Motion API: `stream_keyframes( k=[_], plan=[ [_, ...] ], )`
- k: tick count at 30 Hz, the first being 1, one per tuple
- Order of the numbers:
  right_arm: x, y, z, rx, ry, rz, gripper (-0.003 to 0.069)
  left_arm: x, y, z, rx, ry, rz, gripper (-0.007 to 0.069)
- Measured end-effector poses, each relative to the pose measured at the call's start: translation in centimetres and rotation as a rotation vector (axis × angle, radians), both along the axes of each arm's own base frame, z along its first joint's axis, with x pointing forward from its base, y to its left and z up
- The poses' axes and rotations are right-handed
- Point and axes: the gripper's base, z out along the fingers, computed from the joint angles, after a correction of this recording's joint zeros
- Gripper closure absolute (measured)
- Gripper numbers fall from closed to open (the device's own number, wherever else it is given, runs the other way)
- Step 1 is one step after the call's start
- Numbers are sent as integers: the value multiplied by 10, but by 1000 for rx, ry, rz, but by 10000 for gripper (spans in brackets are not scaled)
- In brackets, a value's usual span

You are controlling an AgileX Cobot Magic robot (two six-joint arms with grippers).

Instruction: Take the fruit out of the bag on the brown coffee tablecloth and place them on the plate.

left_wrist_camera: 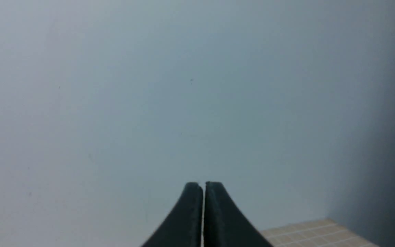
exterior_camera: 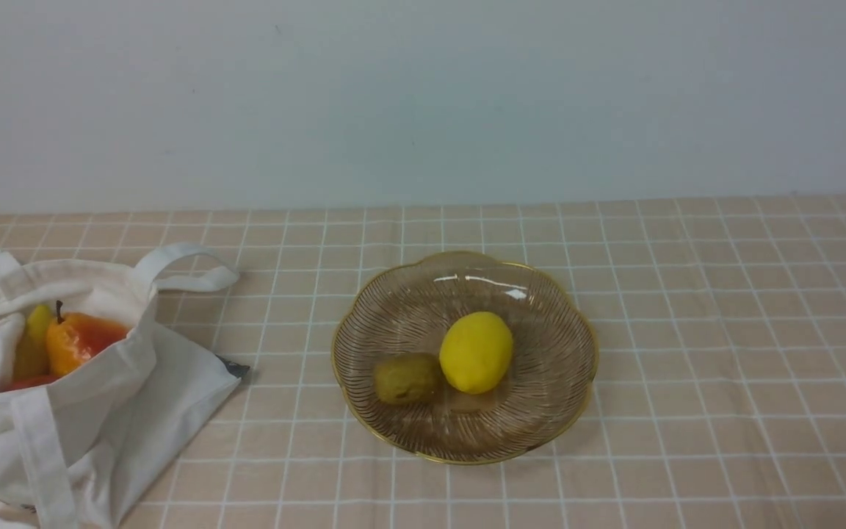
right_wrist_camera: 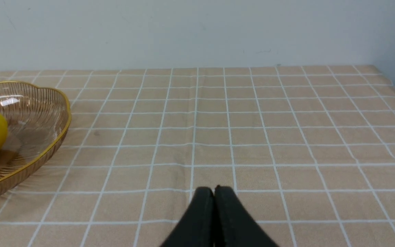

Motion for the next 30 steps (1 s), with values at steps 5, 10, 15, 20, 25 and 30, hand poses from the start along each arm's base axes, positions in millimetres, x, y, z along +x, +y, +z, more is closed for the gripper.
stream_keyframes(
  k=[5, 10, 15, 20, 25, 30],
  plan=[
    [0, 0, 0, 1, 0, 0, 673, 2, -1, 0, 40, -59, 14, 632],
    [0, 0, 0, 0, 0, 0, 673, 4, -3, 0, 67, -66, 23, 632],
    [0, 0, 0, 0, 0, 0, 673, 6, -3, -5, 106, -52, 35, 632],
    [0, 0, 0, -4, 0, 1, 673, 15, -8, -35, 197, 39, 97, 632],
    [0, 0, 0, -4, 0, 1, 673, 34, -10, -97, 323, 224, 237, 632],
    [0, 0, 0, -5, 0, 1, 673, 41, -7, -142, 321, 388, 333, 632]
  ],
)
